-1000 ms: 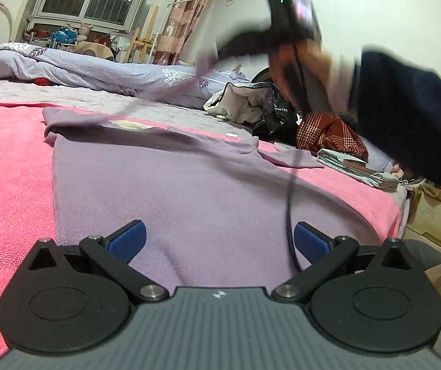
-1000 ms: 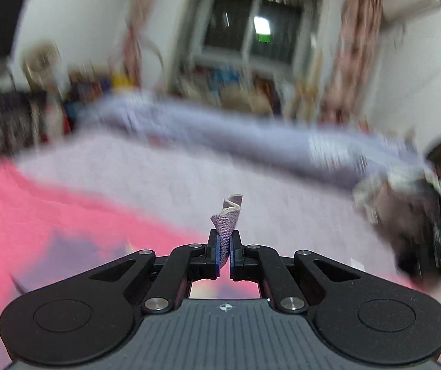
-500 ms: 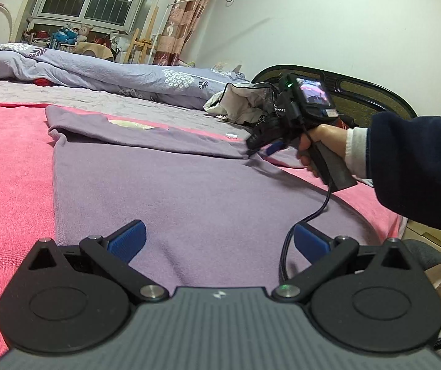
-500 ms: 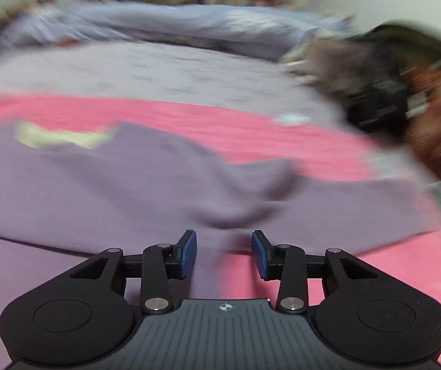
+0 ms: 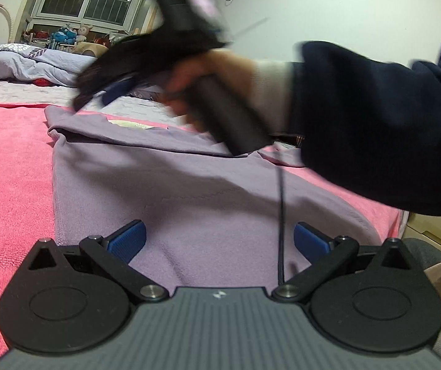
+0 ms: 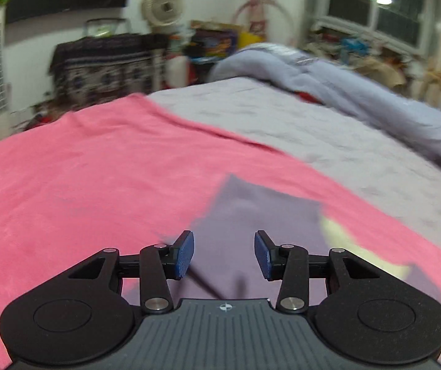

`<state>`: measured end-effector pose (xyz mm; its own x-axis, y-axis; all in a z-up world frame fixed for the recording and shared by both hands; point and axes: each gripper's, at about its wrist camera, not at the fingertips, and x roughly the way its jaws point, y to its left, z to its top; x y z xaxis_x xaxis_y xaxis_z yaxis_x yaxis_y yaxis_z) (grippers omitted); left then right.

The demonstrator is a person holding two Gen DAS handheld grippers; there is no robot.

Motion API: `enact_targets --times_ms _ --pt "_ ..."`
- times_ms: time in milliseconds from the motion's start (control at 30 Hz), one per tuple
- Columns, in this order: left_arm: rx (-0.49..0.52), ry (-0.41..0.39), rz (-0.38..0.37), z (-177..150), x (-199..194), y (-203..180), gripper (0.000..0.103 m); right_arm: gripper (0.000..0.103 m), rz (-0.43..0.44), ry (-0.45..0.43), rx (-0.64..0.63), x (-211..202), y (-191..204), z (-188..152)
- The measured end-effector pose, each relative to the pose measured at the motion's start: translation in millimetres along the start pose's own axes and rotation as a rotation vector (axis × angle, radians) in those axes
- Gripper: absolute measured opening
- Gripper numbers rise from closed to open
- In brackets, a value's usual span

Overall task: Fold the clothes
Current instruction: 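Lay the sleeve across the shirt body and open the right gripper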

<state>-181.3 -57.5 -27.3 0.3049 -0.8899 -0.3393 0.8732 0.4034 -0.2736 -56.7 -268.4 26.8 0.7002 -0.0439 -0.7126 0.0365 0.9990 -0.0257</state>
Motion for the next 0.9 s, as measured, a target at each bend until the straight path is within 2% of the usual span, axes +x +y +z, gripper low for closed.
enact_targets --times_ms 33,67,133,200,300,367,600,667,800,900 --pt "0.0 0.0 0.0 0.1 0.1 0.1 0.102 0.045 0.051 0.012 -0.016 8.8 11.6 4.1" --pt "0.0 0.001 -0.001 0.1 0.2 0.1 0.102 0.053 0.103 0.024 -0.031 17.6 23.3 8.2" --pt "0.0 0.001 -0.002 0.2 0.4 0.3 0.102 0.053 0.185 0.047 -0.067 29.8 42.3 15.2" --pt "0.001 0.002 -0.002 0.4 0.7 0.4 0.102 0.053 0.177 0.029 -0.068 14.4 36.1 16.1" --pt "0.004 0.001 0.0 0.5 1.8 0.5 0.102 0.054 0.172 -0.073 0.022 -16.2 4.0 10.4" --pt "0.005 0.0 0.001 0.5 2.1 0.5 0.102 0.057 0.106 -0.087 0.089 -26.4 -26.0 3.0" --pt "0.008 -0.004 0.002 1.5 5.8 3.4 0.102 0.057 -0.154 -0.002 0.312 -27.9 -136.3 -56.7" --pt "0.008 -0.005 0.001 1.4 6.8 4.0 0.102 0.056 -0.154 -0.032 0.365 -45.9 -151.1 -68.8" --pt "0.008 -0.004 0.0 1.3 7.9 4.3 0.102 0.06 -0.258 -0.145 0.459 -97.1 -185.3 -101.5" --pt "0.011 0.004 0.0 2.4 7.9 3.2 0.102 0.06 -0.371 -0.224 0.65 -133.8 -242.5 -138.3"
